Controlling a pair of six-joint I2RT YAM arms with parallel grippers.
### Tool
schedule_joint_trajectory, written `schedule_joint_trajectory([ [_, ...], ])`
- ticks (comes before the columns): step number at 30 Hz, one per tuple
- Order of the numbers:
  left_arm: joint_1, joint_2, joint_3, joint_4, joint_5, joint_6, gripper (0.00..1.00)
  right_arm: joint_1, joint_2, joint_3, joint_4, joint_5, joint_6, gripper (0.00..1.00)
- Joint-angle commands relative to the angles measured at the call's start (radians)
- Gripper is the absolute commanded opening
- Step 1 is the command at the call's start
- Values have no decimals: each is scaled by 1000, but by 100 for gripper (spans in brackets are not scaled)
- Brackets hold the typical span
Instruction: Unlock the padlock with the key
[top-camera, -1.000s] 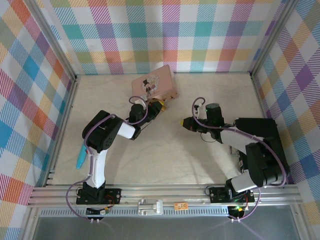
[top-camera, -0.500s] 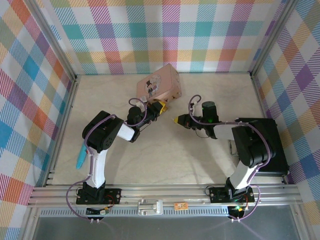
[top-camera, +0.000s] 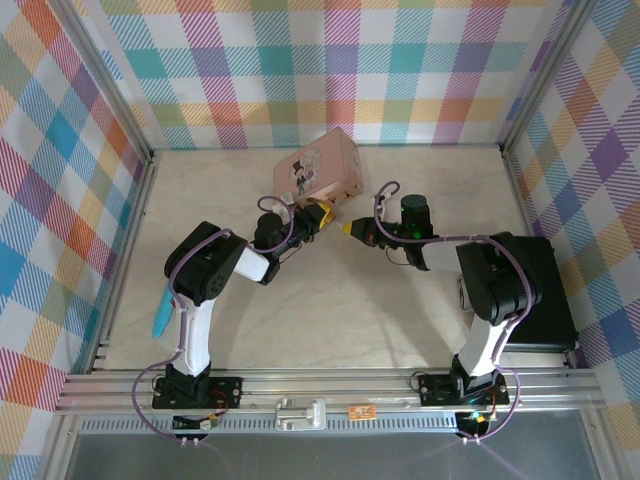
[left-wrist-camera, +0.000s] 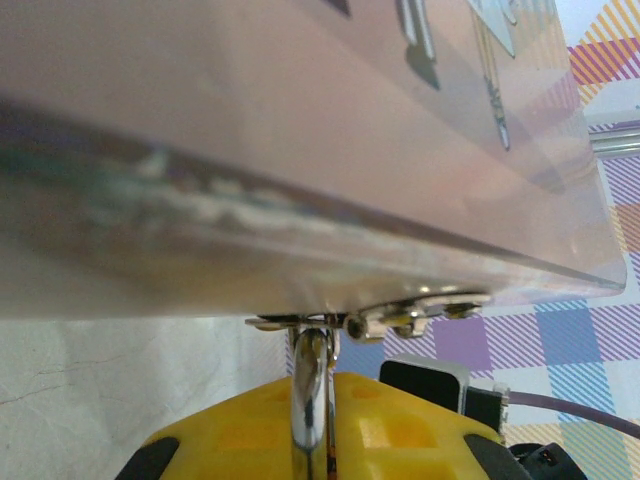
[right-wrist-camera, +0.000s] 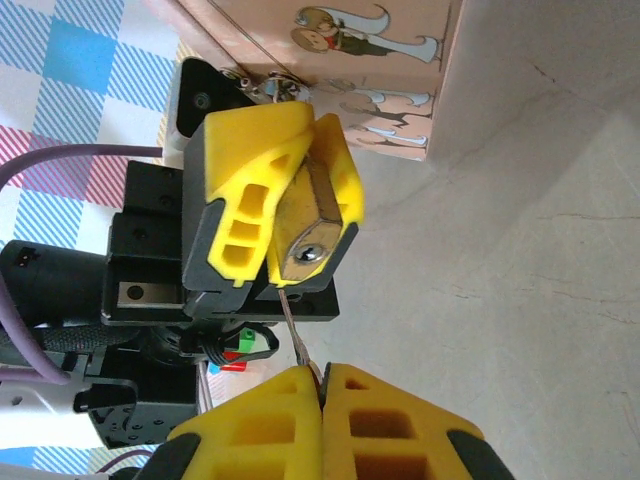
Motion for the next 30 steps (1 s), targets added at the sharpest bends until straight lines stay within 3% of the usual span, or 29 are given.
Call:
schedule_joint_trajectory([
  [1, -5, 4, -5, -44, 27, -41, 0, 6, 7, 33, 48, -20, 4, 0],
  [30, -11, 24, 66, -70, 43, -31, 0, 18, -7, 18, -82, 15, -47, 0],
])
